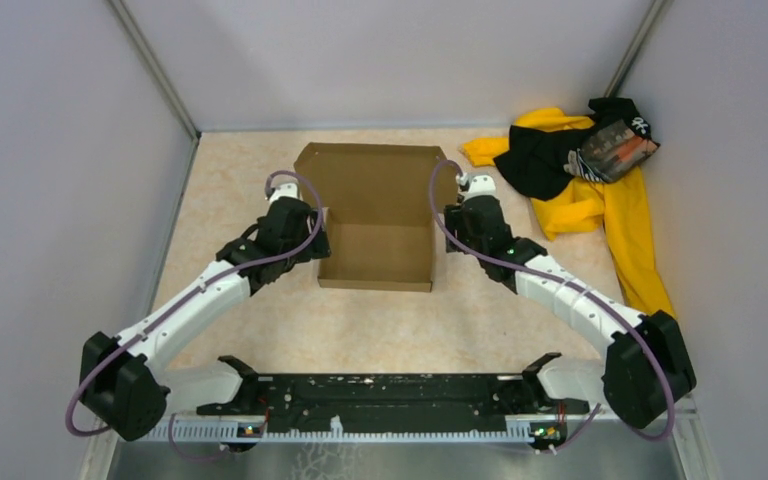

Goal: Fold the paper box

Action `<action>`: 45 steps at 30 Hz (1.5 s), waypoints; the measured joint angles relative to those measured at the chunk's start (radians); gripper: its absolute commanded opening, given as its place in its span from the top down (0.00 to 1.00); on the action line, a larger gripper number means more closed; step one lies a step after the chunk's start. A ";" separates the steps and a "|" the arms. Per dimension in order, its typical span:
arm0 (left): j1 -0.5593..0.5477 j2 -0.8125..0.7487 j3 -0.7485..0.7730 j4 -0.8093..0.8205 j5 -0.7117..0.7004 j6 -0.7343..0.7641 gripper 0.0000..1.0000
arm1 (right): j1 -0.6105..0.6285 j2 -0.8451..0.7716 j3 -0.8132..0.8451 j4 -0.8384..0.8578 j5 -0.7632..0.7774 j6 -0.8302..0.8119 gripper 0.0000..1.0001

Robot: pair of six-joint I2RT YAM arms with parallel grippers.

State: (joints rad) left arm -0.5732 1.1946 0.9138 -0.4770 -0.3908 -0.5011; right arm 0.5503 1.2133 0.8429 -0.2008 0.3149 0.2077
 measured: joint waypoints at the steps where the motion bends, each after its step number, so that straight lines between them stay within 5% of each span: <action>1: 0.000 -0.015 -0.018 -0.003 0.000 -0.005 0.01 | -0.003 0.000 -0.028 -0.003 0.006 0.011 0.37; 7: 0.000 -0.150 -0.113 -0.003 0.009 -0.075 0.01 | -0.026 0.012 -0.128 0.014 0.024 0.068 0.36; 17: 0.002 -0.338 -0.185 -0.034 -0.017 -0.158 0.01 | -0.036 0.250 -0.122 0.160 -0.075 0.078 0.38; 45: 0.019 -0.206 -0.195 0.032 0.013 -0.149 0.01 | 0.027 0.484 0.096 0.259 -0.301 0.092 0.33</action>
State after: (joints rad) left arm -0.5541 0.9890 0.7189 -0.4446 -0.3782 -0.6502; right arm 0.5770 1.6978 0.9390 0.0586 0.0139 0.3000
